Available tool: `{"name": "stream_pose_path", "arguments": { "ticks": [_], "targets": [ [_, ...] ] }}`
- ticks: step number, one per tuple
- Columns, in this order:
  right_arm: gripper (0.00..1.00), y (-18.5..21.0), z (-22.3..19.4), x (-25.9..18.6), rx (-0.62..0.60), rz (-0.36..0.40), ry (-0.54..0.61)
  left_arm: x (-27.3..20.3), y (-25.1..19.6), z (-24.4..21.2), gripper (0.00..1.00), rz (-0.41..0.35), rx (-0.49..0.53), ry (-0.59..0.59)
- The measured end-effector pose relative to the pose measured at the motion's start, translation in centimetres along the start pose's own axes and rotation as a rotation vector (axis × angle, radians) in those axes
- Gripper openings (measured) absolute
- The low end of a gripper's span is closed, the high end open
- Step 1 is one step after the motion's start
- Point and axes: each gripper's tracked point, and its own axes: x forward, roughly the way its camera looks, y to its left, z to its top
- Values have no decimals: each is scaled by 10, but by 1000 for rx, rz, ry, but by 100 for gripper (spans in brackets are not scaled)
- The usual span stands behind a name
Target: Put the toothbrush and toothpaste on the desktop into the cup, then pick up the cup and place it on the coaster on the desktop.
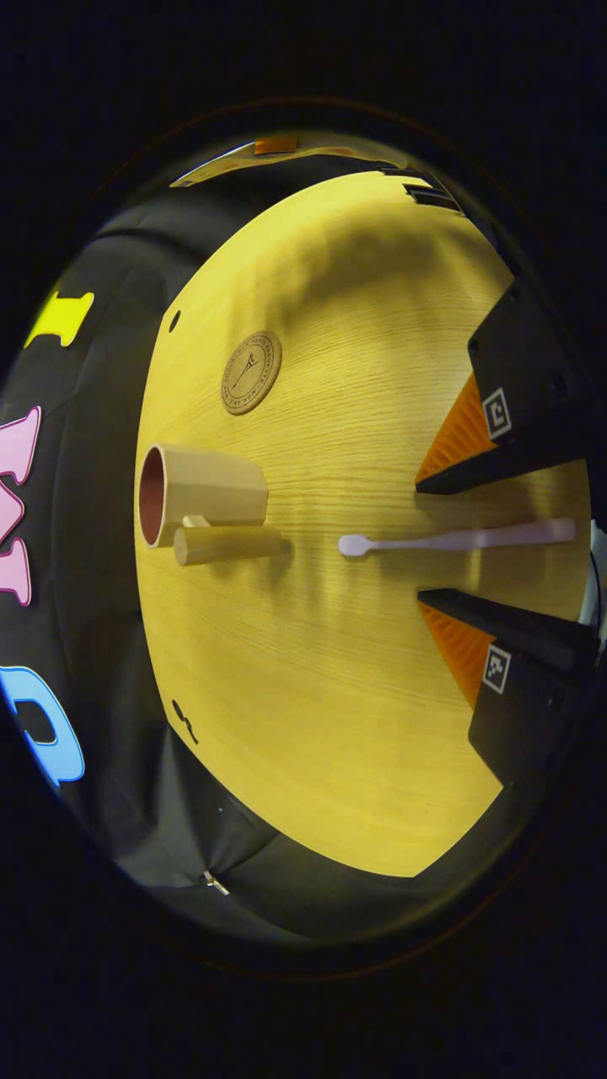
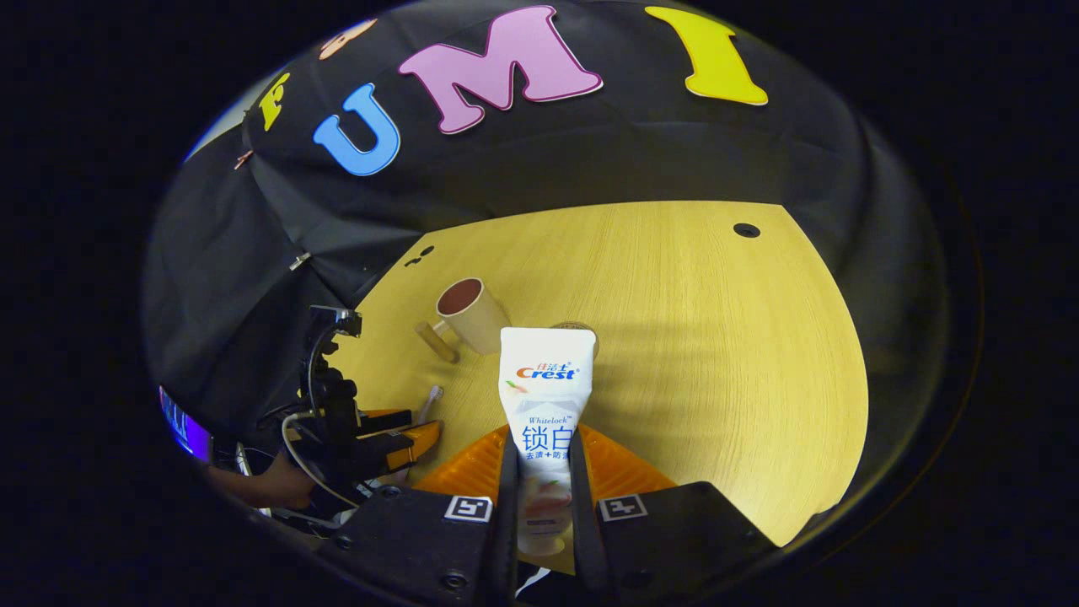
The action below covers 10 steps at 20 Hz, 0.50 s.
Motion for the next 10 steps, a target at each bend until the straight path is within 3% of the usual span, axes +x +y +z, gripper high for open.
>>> {"name": "stream_pose_path", "arguments": {
  "ticks": [3,6,7,10],
  "targets": [
    [31,1,1,-2,8,0,-5,1,-2,3,47,-5,-7,-6],
    [31,5,3,-5,18,-2,-11,5,0,7,27,17,22,-27],
    [31,6,3,-7,18,-4,-15,4,0,8,14,17,32,-30],
    [31,7,3,-8,23,-15,-24,5,0,8,10,-10,38,-31]
  ]
}}
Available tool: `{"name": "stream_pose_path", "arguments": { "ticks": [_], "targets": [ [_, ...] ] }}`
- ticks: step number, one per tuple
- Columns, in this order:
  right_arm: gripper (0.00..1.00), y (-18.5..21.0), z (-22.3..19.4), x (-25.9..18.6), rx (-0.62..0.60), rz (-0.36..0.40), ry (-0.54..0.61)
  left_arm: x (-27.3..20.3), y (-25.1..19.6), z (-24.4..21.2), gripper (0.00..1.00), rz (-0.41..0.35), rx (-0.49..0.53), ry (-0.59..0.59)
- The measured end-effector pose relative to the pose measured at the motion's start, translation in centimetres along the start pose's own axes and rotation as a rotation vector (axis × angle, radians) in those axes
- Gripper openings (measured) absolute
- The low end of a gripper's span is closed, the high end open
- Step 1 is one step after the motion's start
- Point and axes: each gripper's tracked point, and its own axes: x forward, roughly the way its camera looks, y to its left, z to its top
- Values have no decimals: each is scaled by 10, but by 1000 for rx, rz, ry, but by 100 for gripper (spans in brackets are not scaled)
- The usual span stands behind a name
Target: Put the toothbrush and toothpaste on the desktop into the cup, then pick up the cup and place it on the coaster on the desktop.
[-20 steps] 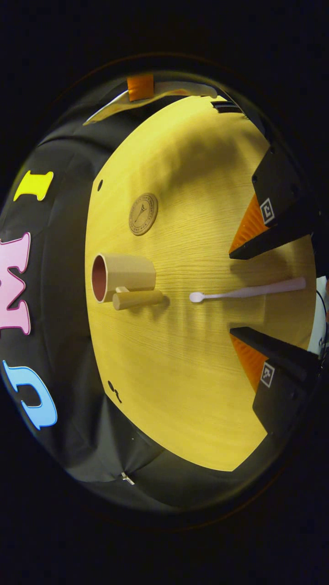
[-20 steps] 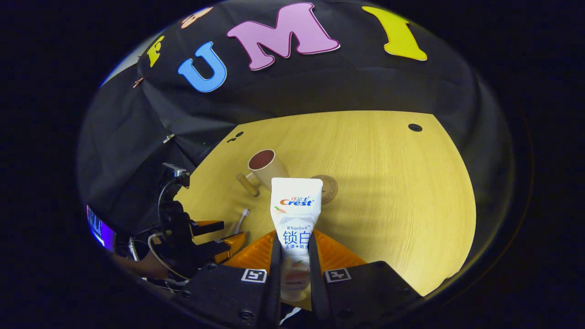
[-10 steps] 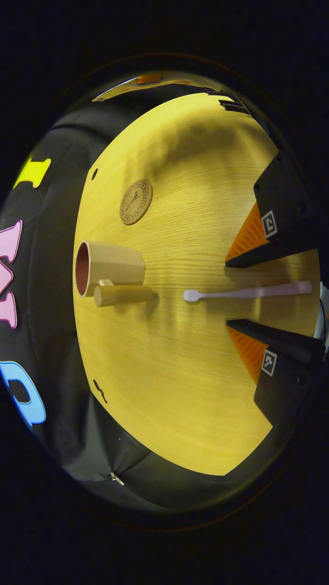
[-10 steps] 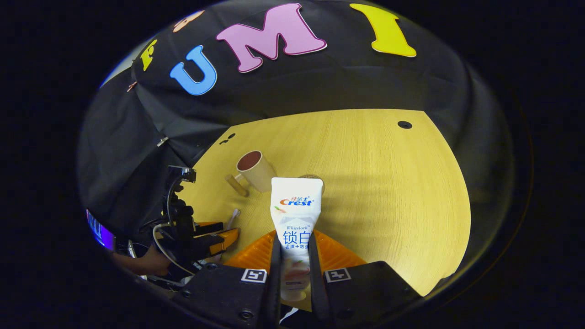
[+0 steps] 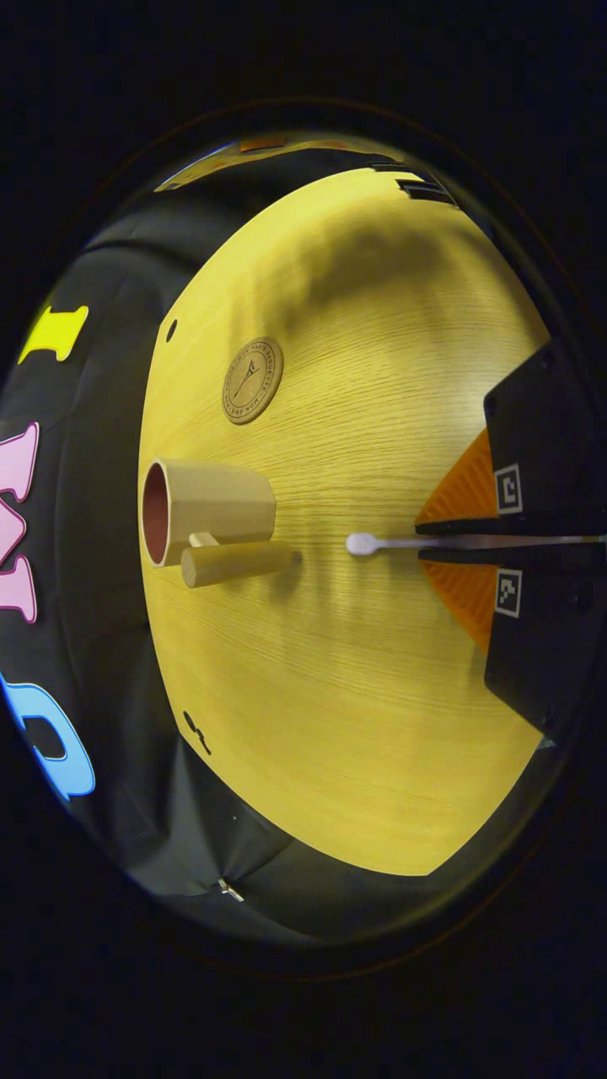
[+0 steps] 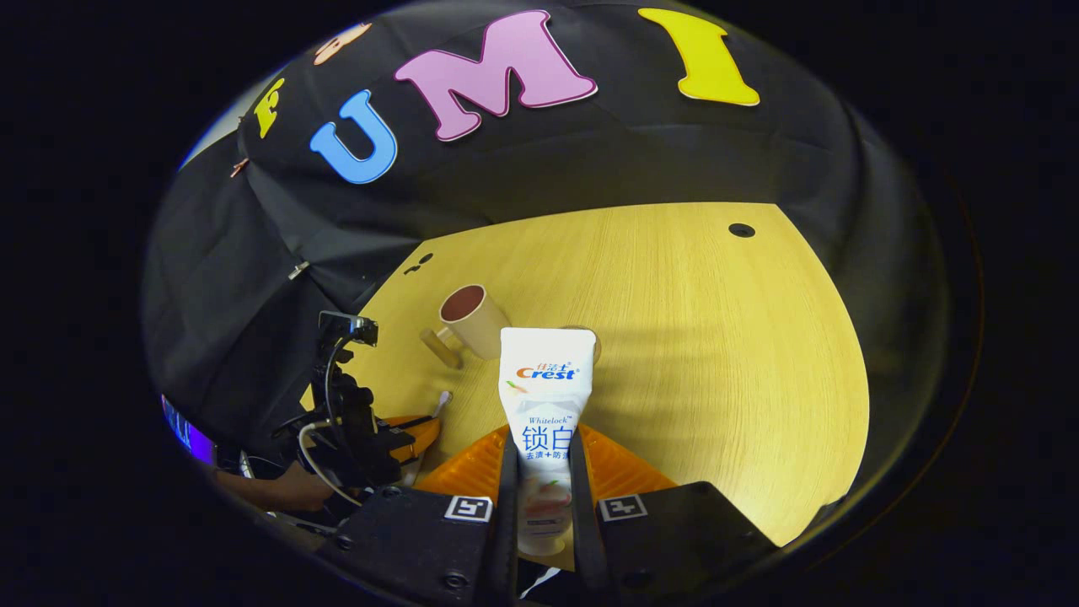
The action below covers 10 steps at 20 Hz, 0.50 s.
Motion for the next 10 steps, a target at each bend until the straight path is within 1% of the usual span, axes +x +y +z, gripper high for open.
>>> {"name": "stream_pose_path", "arguments": {
  "ticks": [3,4,5,6,8,10],
  "targets": [
    [31,6,3,-2,10,-8,-22,0,0,3,7,-45,-15,-12],
    [26,7,5,-3,14,-10,-35,-1,0,3,7,-60,-10,-18],
    [26,10,7,-5,16,-11,-50,-1,0,4,6,-76,-1,-24],
    [31,15,10,-6,18,-12,-67,-4,1,2,7,-91,5,-26],
    [31,30,19,-9,28,-5,-106,-16,4,8,6,-128,-5,-62],
    [31,42,29,-11,31,3,-147,-37,8,24,6,-172,-24,-129]
  ]
}}
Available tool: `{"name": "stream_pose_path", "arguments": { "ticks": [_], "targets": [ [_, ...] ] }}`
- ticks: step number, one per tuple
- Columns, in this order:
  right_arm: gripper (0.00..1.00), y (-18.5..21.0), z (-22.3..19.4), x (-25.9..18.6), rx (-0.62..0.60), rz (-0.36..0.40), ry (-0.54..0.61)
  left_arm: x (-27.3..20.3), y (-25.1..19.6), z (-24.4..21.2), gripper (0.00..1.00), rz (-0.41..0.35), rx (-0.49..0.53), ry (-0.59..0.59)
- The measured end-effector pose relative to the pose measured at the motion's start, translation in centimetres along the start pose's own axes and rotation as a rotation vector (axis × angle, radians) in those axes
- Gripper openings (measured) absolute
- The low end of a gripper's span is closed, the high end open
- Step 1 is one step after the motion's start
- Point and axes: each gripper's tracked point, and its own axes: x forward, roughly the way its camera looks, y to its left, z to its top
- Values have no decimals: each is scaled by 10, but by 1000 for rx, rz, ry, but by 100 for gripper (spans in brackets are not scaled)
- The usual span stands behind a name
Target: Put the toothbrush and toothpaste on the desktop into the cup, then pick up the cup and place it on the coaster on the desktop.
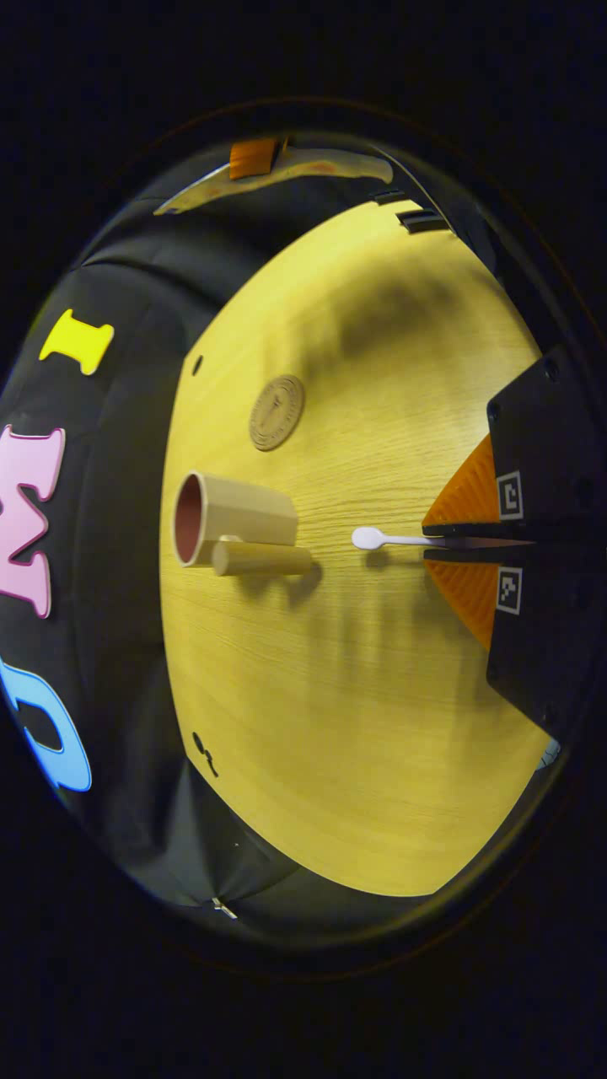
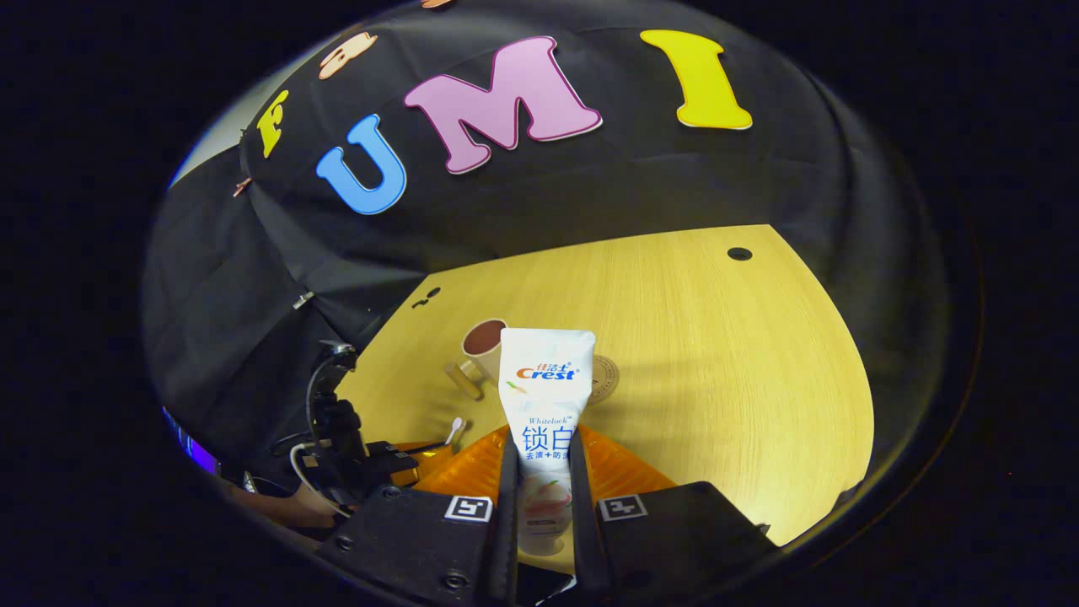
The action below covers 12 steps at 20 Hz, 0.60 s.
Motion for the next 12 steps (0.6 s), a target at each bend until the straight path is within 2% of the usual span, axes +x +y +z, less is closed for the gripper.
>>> {"name": "stream_pose_path", "arguments": {
  "ticks": [1,2,3,4,9,10,11,12],
  "targets": [
    [31,8,6,1,-5,5,-20,-11,1,12,6,-21,-9,-36],
    [26,16,13,3,-15,12,-41,-21,3,22,6,-40,-19,-72],
    [26,25,20,5,-24,21,-63,-33,5,33,6,-59,-29,-103],
    [31,34,30,10,-33,37,-84,-47,8,41,6,-73,-39,-129],
    [31,84,74,49,-44,111,-183,-107,26,72,6,-109,-72,-227],
    [25,92,83,59,-48,123,-199,-119,29,75,6,-114,-74,-241],
    [31,101,91,68,-53,134,-214,-130,34,79,6,-114,-72,-257],
    [31,109,99,77,-59,145,-230,-140,38,81,6,-113,-72,-272]
  ]
}}
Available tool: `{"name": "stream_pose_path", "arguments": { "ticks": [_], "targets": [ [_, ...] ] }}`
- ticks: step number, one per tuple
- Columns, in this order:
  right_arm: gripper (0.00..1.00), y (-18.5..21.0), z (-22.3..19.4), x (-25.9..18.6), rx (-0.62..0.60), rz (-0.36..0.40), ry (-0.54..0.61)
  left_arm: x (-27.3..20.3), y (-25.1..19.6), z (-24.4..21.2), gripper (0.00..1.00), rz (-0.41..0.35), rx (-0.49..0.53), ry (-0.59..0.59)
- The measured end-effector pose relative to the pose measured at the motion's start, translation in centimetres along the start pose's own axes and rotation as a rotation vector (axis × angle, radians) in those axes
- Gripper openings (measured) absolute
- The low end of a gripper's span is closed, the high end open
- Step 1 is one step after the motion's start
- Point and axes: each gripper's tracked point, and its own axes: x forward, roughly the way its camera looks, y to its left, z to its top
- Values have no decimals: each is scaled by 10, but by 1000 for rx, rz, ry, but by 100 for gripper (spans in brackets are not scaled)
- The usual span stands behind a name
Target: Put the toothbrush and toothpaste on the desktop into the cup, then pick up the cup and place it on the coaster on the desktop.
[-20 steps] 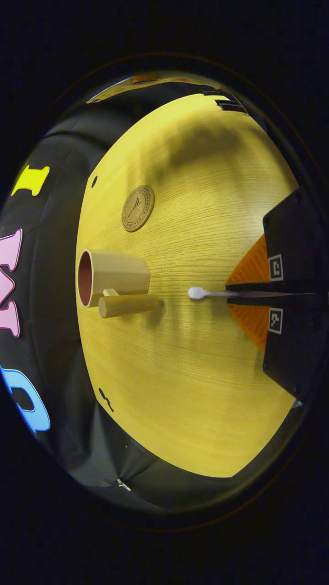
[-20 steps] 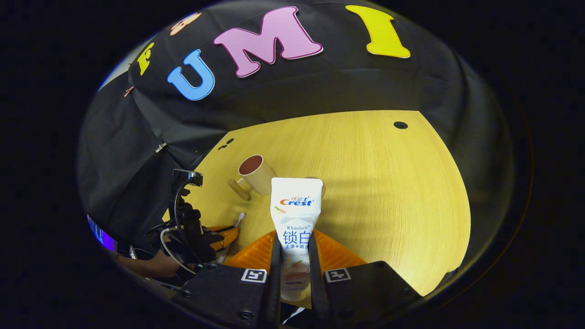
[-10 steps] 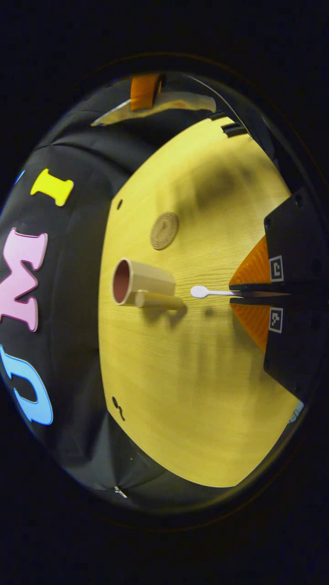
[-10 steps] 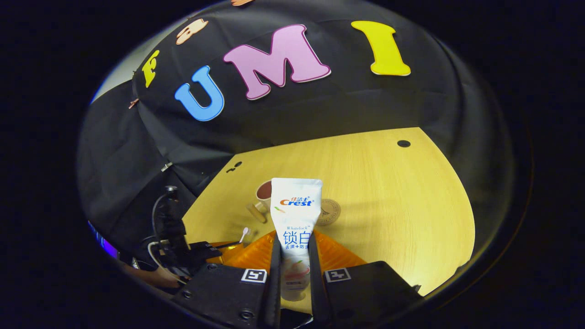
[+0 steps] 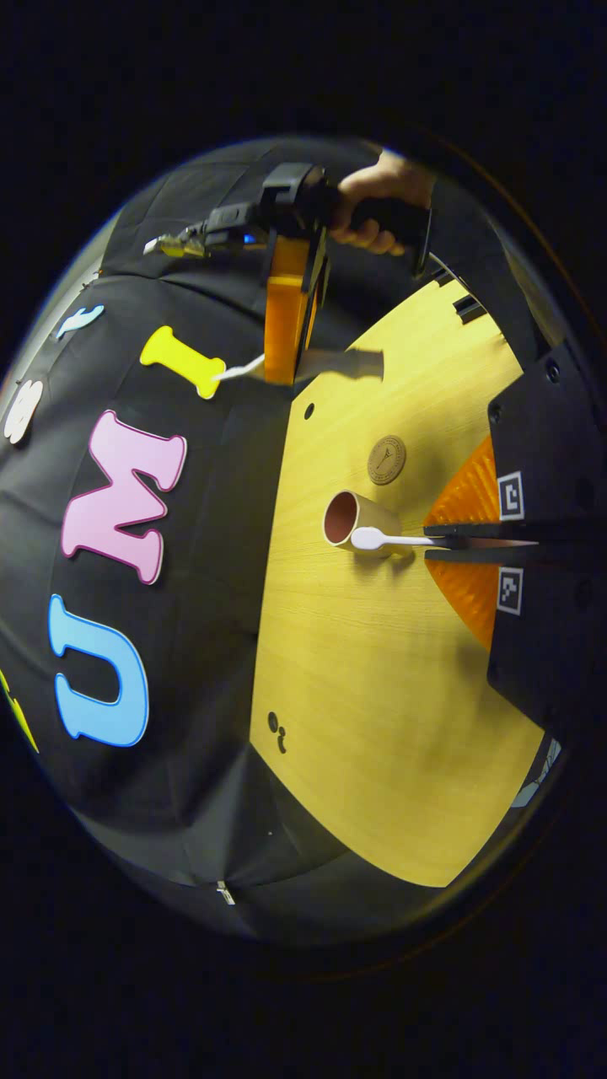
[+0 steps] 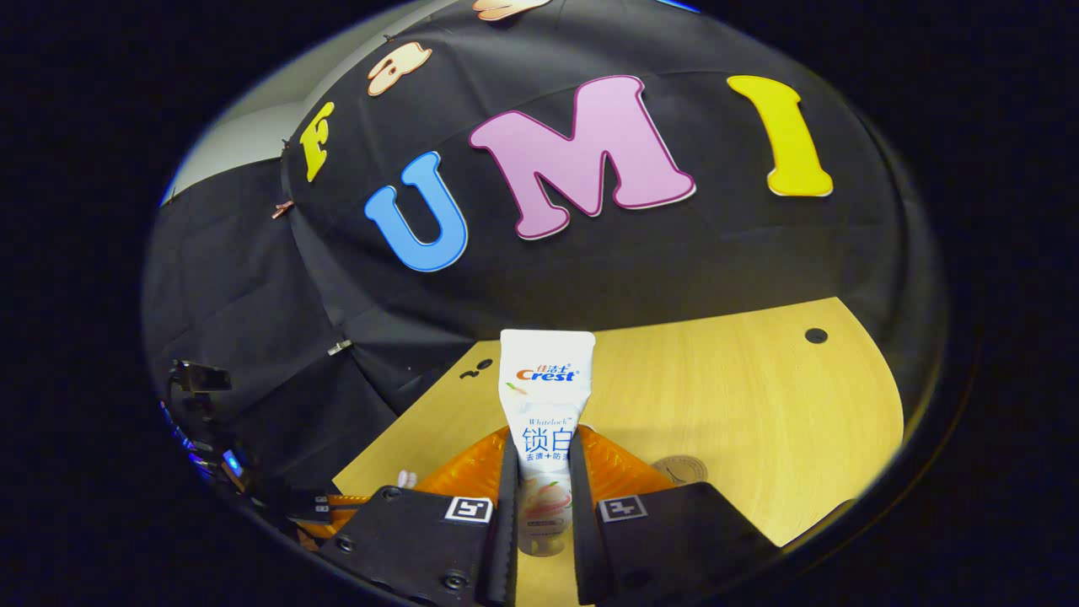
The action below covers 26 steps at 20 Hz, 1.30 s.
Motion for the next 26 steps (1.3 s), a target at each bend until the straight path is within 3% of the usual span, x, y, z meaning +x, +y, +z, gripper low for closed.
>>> {"name": "stream_pose_path", "arguments": {
  "ticks": [5,8,13,15,16,20,21,22,23,24,26],
  "targets": [
    [31,8,13,61,-27,15,-57,-37,15,14,6,6,4,-31],
    [30,-3,12,96,-43,-14,-75,-50,25,9,6,23,4,-24],
    [31,-20,-19,144,-103,-48,-49,-65,43,-3,6,69,-11,-5],
    [25,-22,-30,157,-119,-47,-44,-69,48,-7,6,85,-7,5],
    [30,-25,-38,161,-126,-49,-35,-71,49,-11,6,93,-4,12],
    [31,-36,-66,173,-141,-68,1,-70,50,-20,6,101,-5,39],
    [26,-38,-72,173,-151,-73,5,-69,50,-21,6,102,-3,42],
    [31,-38,-75,173,-164,-73,8,-69,48,-22,6,104,-1,44],
    [25,-39,-80,174,-177,-73,14,-69,47,-22,6,105,1,45],
    [31,-38,-84,174,-190,-74,23,-69,46,-23,6,107,0,46],
    [33,-37,-89,173,-213,-70,34,-68,46,-24,6,111,-4,49]
  ]
}}
